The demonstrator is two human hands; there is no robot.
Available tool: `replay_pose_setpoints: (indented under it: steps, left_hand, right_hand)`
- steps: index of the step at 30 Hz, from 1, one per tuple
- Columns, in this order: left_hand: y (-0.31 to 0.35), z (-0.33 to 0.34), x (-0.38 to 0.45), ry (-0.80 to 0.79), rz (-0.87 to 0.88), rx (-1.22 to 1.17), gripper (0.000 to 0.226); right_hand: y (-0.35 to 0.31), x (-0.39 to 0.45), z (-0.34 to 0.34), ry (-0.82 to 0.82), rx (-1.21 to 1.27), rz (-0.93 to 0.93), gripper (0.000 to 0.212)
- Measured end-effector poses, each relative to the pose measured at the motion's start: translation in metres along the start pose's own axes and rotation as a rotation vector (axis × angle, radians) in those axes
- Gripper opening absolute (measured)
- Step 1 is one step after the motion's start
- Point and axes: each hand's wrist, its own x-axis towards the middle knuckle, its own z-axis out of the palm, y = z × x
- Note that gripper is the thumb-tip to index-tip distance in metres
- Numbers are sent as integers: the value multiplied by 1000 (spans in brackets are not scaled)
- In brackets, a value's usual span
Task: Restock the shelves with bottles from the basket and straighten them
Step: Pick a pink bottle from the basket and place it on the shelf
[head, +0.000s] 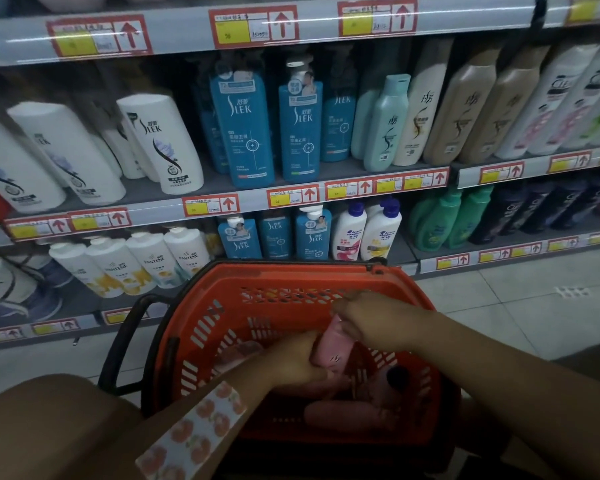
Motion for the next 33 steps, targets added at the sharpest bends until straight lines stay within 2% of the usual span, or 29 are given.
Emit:
replay_pose_setpoints:
  steps: [7,10,13,19,22,25,30,33]
  left_hand:
    - [13,2,8,166,-62,-294,43]
    - [23,1,7,239,-36,-421,45]
    - [33,3,7,354,-37,-530,64]
    - [46,10,11,533,-14,-541,60]
    - [54,9,6,561,21,-536,54]
    - [65,5,-2,551,56,-575,57]
    - [80,-13,-13,451,57,-649,47]
    - [89,-26,-16,426,122,-715,49]
  right_hand:
    - [-13,6,-9,182,18,-49,33]
    - [-16,8,-13,304,-3,-51,51]
    - [-20,8,-17,358,-5,-40,71]
    - [-27,3,-21,521,-55,-37,46]
    - [-28,2,-23,545,1,-35,49]
    - [-26,2,-25,555,24,-51,51]
    - [-22,-10,-42,481,323,-60,31]
    - [-19,-9,-47,516,517,-22,28]
